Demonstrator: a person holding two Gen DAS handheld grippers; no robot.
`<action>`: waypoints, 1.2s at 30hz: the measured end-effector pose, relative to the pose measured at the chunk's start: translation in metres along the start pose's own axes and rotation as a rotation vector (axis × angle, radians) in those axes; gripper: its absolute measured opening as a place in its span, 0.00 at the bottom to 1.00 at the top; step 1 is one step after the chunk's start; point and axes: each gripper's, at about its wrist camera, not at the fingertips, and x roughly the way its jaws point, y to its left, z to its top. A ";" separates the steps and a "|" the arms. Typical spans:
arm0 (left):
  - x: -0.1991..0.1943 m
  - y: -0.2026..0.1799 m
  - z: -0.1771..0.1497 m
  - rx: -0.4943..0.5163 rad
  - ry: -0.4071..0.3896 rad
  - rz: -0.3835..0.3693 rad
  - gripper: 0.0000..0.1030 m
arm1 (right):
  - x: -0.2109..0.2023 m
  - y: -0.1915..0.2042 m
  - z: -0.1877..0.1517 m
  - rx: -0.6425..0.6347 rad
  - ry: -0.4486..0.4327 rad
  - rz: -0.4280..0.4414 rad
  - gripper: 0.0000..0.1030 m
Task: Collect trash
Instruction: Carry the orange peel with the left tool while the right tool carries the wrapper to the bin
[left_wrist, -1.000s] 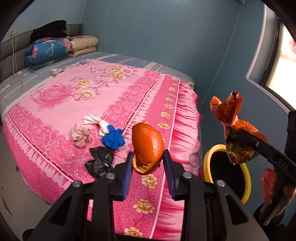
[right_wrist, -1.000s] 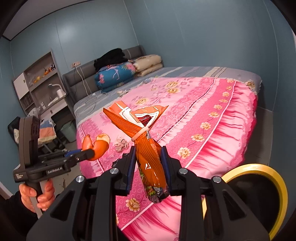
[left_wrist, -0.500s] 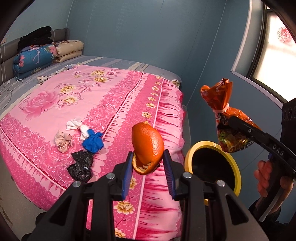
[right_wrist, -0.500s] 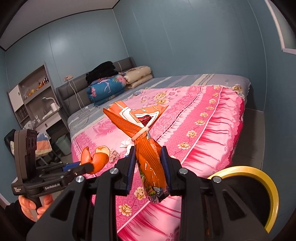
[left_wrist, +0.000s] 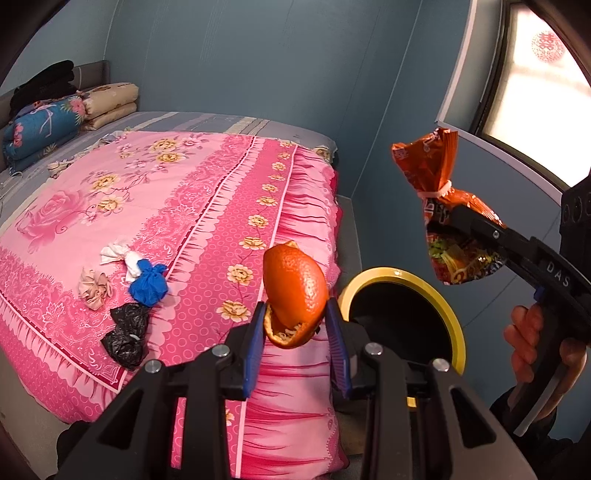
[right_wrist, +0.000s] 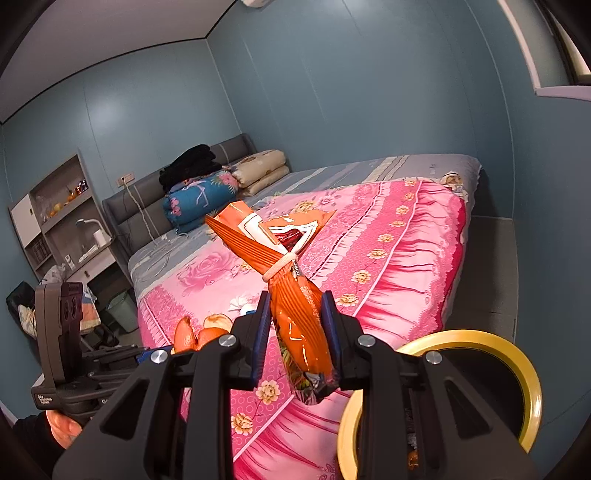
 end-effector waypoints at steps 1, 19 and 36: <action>0.002 -0.003 0.000 0.004 0.004 -0.005 0.30 | -0.003 -0.001 0.000 0.005 -0.003 -0.003 0.26; 0.045 -0.051 0.000 0.071 0.081 -0.066 0.30 | -0.016 -0.045 -0.007 0.095 -0.027 -0.089 0.26; 0.104 -0.102 -0.017 0.126 0.184 -0.133 0.30 | -0.010 -0.094 -0.020 0.217 -0.018 -0.161 0.27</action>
